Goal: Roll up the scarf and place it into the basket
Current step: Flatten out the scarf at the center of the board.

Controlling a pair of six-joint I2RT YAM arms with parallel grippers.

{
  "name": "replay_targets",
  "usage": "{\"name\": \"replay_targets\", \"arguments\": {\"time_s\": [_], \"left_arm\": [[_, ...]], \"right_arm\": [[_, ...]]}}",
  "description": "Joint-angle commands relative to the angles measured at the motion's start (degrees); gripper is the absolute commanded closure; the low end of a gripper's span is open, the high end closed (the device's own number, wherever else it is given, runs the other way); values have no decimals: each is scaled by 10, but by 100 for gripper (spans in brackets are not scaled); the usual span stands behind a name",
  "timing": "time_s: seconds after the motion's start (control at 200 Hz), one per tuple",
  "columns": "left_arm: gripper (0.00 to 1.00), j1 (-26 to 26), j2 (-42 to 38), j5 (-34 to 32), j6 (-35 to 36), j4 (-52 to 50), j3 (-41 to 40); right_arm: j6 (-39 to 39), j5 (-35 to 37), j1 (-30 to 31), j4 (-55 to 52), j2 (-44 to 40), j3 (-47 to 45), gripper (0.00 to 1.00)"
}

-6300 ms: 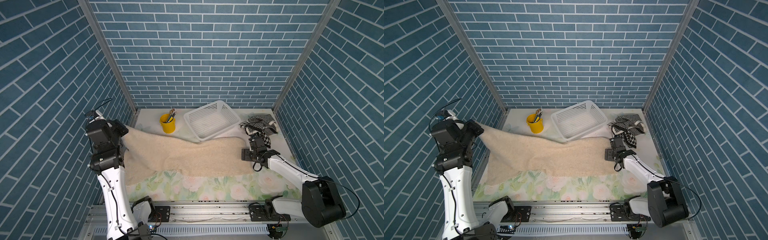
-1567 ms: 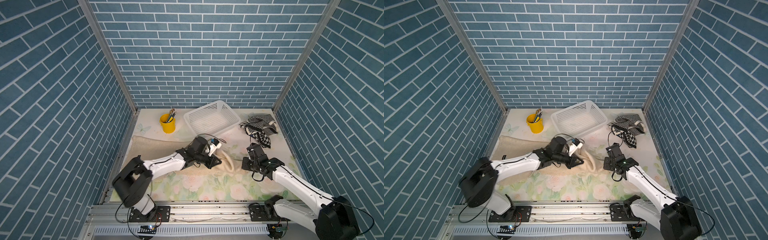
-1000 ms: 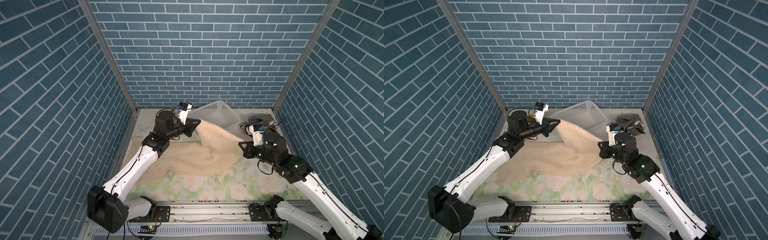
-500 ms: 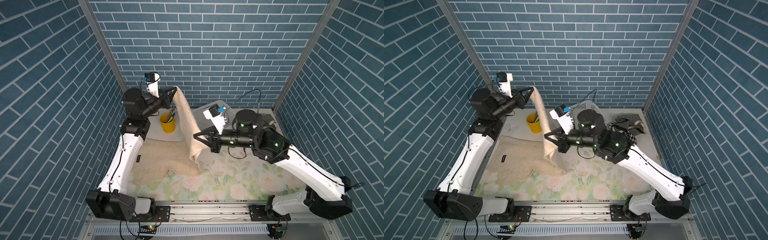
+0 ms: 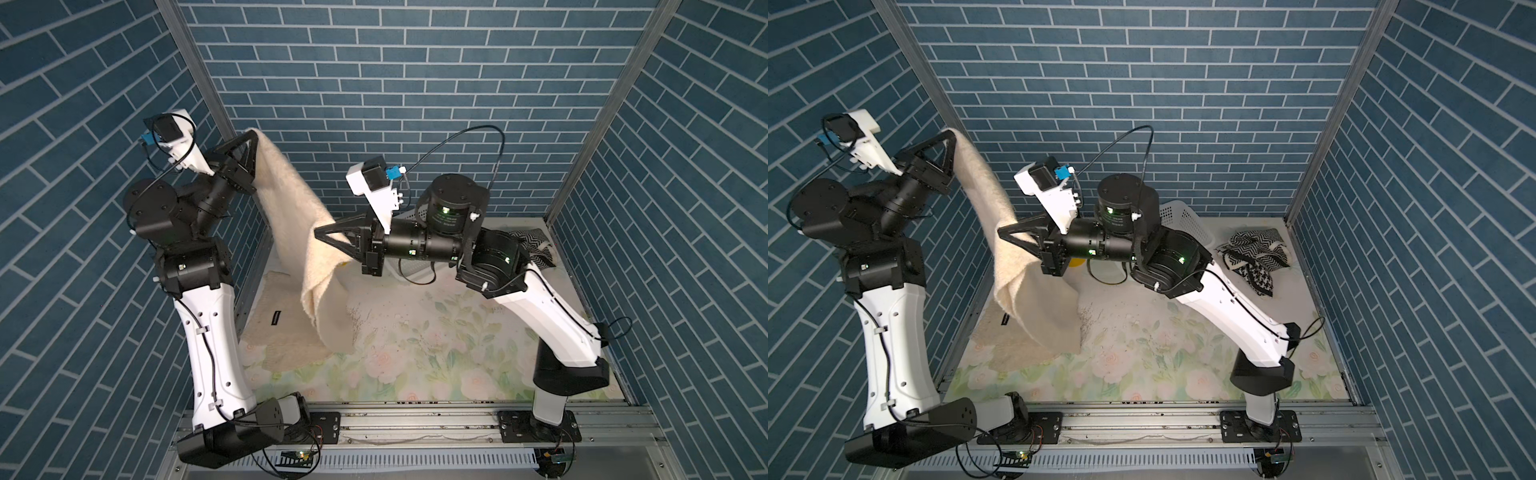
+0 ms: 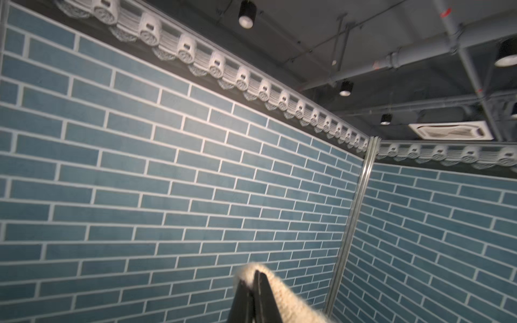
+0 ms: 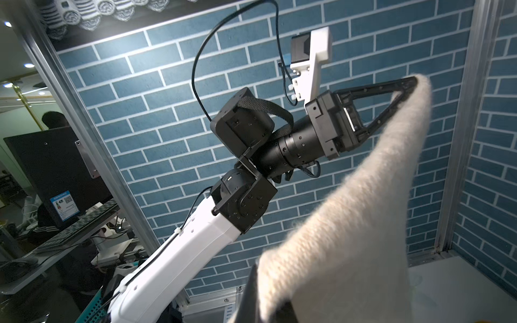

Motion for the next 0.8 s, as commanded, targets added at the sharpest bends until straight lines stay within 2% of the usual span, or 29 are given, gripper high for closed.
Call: {"name": "replay_targets", "arguments": {"time_s": [0.0,0.05,0.125,0.19,0.265,0.375,0.435,0.54,0.645,0.72,0.795], "left_arm": [[100,4,19,-29,-101,136,47],[100,4,41,-43,-113,134,100],[100,5,69,-61,-111,118,184],[100,9,71,-80,-107,124,204],[100,27,42,-97,-95,120,174],[100,75,-27,-98,-82,124,59],[100,110,-64,-97,-80,134,-15],[100,177,-90,-74,-91,139,-84],[100,242,-78,-50,-133,167,-100],[100,248,-56,-37,-152,179,-80],[100,247,-30,-23,-216,253,-74]], "right_arm": [[-49,27,1,124,-73,-35,100],[-57,37,1,114,-67,1,100],[-67,15,0,117,-55,40,100],[-59,-6,1,135,-47,45,100],[-40,-32,1,141,-25,52,100],[0,-74,3,151,14,40,100],[16,-92,10,165,32,25,100],[33,-111,27,186,64,16,100],[43,-122,35,187,97,44,100],[38,-111,35,179,99,53,100],[13,-73,35,164,69,28,100]]}}
